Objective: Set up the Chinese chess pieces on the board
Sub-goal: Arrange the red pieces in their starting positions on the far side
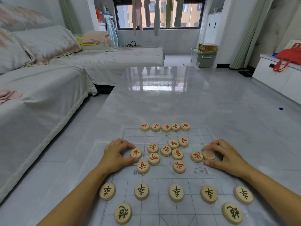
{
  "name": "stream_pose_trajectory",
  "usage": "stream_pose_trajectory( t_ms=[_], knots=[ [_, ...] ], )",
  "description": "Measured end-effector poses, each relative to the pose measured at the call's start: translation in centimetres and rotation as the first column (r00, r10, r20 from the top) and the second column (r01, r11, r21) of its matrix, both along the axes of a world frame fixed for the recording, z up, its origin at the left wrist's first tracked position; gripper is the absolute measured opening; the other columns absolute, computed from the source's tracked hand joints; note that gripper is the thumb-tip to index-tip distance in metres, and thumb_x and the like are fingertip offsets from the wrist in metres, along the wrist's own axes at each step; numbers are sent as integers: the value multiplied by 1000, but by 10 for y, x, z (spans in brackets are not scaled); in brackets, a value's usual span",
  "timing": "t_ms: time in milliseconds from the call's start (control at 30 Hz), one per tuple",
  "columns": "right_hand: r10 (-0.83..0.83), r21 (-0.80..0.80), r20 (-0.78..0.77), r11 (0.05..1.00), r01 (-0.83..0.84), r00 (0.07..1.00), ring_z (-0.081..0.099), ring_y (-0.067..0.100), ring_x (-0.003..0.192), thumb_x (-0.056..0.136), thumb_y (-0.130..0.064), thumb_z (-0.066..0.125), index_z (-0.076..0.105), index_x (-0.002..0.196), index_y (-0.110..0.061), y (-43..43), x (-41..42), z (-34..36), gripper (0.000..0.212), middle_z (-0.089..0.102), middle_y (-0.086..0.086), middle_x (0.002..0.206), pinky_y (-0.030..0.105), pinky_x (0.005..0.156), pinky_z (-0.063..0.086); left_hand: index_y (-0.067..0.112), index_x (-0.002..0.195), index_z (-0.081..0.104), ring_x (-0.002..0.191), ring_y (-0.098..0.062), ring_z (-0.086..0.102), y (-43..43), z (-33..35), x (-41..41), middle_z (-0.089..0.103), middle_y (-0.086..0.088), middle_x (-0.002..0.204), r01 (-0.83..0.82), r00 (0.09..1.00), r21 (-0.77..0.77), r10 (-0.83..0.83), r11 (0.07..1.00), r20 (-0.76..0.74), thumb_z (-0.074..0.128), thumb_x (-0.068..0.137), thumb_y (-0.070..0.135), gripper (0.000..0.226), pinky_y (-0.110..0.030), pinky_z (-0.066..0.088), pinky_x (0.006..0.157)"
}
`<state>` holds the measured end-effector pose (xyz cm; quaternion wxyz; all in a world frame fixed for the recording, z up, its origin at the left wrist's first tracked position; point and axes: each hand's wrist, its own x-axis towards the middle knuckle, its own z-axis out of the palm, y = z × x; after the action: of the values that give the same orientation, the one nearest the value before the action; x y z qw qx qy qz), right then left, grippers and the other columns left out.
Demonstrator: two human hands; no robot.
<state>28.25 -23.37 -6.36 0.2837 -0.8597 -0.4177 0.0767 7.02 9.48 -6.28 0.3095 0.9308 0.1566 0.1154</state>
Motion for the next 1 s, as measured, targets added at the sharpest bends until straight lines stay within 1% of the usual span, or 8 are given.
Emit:
stream_pose_trajectory(
  t_ms=[300,433,600,700,767,833,900,1000],
  knots=[
    [26,-44,27,999,-25,999,38,-6,103,50,-94,34,43,102,-71,-1,-1,1,57,38,-28,107,25,85,30,55,88,49,100,-9,44,-2,1,1,52,15,103,-3,1000,20,3,1000,0,53,48,73,45,-29,29,87],
    [34,-103,40,994,-30,999,38,6,103,47,-97,28,39,106,-65,1,-2,4,69,37,-21,108,29,92,32,55,89,49,101,-10,45,-1,1,0,53,13,105,6,1000,29,-5,1000,-7,53,48,75,46,-30,31,89],
    [18,-100,27,995,-16,999,41,7,104,43,-97,32,38,111,-56,1,0,4,80,40,-21,109,29,93,33,53,92,52,102,-7,44,-4,5,-1,53,15,105,-2,1000,4,2,1000,17,39,44,94,64,-31,32,92],
    [6,-87,36,996,-3,999,43,4,101,44,-92,43,41,112,-46,1,0,4,82,40,-25,107,25,87,32,45,96,55,107,-5,38,-15,13,-2,51,16,106,-37,995,12,36,999,90,44,57,79,53,-29,24,94],
    [2,-81,42,997,1,999,43,5,100,50,-76,49,42,111,-43,2,-1,5,69,39,-28,105,24,84,31,40,98,58,103,-5,40,-31,23,5,52,20,98,-31,994,90,21,996,105,41,60,73,54,-29,24,92],
    [2,-70,39,998,1,999,43,4,99,54,-67,48,41,108,-44,1,-2,6,59,37,-31,105,23,83,31,37,109,58,105,-10,44,-51,34,17,54,16,100,65,997,269,-54,961,-50,48,66,68,54,-33,27,96],
    [11,-51,37,999,-9,999,44,5,99,56,-63,48,39,103,-48,0,-2,4,51,38,-31,104,23,82,31,35,123,50,115,-16,42,-66,35,30,52,8,118,168,964,404,-65,899,-256,57,79,50,46,-34,26,100],
    [24,-42,25,999,-22,999,44,3,98,57,-58,48,42,95,-51,-1,-1,2,39,42,-28,103,23,82,32,31,126,46,116,-19,44,-72,32,37,49,2,123,195,942,421,-49,886,-333,57,83,30,44,-34,26,100]
  ],
)
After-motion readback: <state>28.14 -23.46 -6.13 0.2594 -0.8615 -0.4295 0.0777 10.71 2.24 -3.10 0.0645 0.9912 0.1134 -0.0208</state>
